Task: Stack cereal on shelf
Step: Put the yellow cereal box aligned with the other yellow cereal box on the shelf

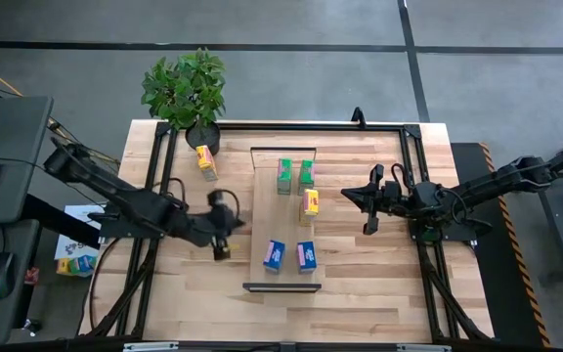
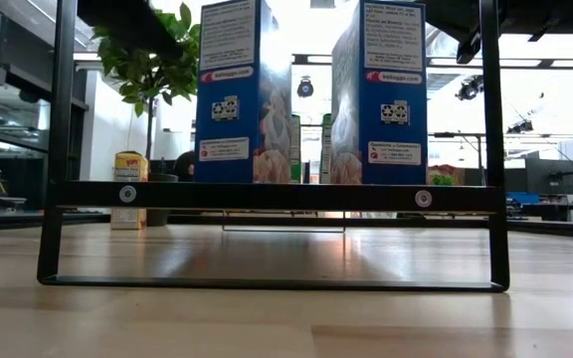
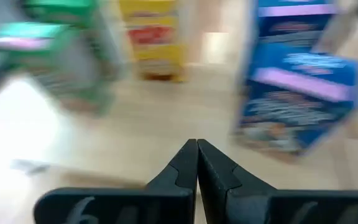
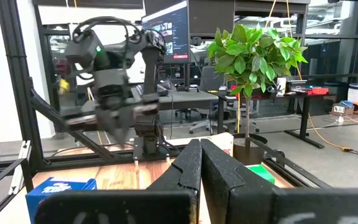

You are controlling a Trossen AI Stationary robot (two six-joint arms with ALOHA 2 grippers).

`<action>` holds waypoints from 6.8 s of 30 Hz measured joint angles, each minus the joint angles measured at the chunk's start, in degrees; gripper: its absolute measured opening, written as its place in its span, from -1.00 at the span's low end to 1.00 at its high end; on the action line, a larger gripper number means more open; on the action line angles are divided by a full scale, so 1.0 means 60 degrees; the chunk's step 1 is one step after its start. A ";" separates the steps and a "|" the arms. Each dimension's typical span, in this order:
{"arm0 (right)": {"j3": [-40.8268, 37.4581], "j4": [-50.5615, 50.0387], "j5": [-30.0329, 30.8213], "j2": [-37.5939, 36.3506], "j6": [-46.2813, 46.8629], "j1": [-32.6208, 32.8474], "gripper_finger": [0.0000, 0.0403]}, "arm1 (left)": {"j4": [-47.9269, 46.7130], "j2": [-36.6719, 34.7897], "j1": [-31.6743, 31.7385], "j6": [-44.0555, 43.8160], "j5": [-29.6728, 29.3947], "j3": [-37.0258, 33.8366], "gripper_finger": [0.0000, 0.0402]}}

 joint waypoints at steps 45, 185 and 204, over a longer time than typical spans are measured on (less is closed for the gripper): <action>0.0000 -0.0011 0.0185 -0.0001 -0.0342 0.0000 -1.00 | -0.2440 -0.0376 0.3168 -0.9844 -0.6580 -0.3122 0.38; 0.0000 -0.0164 0.1179 -0.0001 0.0605 0.0001 -0.08 | 0.0089 -0.0363 -0.1254 -0.2693 -0.4931 -0.0605 -0.43; 0.0000 -0.0168 0.1150 -0.0001 0.1069 0.0001 -0.08 | 0.6914 0.0646 0.1594 0.4177 0.1215 -0.2142 -0.43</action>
